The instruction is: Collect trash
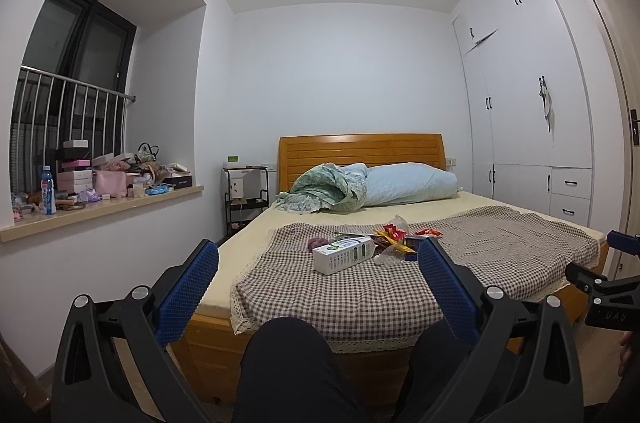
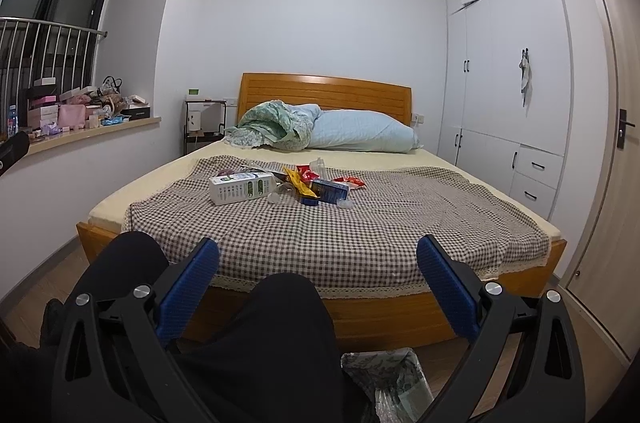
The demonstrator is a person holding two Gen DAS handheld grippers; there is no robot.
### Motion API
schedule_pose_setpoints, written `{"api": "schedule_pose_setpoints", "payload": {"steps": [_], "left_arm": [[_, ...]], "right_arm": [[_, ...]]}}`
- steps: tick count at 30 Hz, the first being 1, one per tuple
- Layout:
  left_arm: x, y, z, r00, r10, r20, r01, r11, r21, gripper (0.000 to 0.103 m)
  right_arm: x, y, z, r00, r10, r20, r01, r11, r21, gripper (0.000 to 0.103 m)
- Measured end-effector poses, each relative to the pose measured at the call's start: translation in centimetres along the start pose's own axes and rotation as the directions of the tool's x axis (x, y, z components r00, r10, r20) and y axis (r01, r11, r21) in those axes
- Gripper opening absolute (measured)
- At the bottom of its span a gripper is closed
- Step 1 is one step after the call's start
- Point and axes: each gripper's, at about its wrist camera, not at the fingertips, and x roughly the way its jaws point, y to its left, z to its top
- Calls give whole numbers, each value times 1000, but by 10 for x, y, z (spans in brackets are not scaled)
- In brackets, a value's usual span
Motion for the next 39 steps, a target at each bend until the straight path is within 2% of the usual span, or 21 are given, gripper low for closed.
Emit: {"api": "schedule_pose_setpoints", "payload": {"steps": [15, 26, 32, 39], "left_arm": [[1, 0, -3, 1000, 2, -6, -2, 1000, 3, 97], [18, -1, -16, 998, 0, -67, 1, 1000, 7, 97], [43, 3, -31, 991, 22, -128, -21, 1000, 14, 97], [97, 11, -52, 980, 58, -192, -52, 998, 36, 97]], "right_arm": [[1, 1, 1, 1000, 11, -1, -11, 1000, -4, 95], [9, 8, -2, 999, 30, -22, -31, 999, -12, 95], [27, 14, -3, 998, 43, -38, -43, 999, -18, 95], [74, 26, -11, 993, 64, -102, -68, 997, -36, 95]]}}
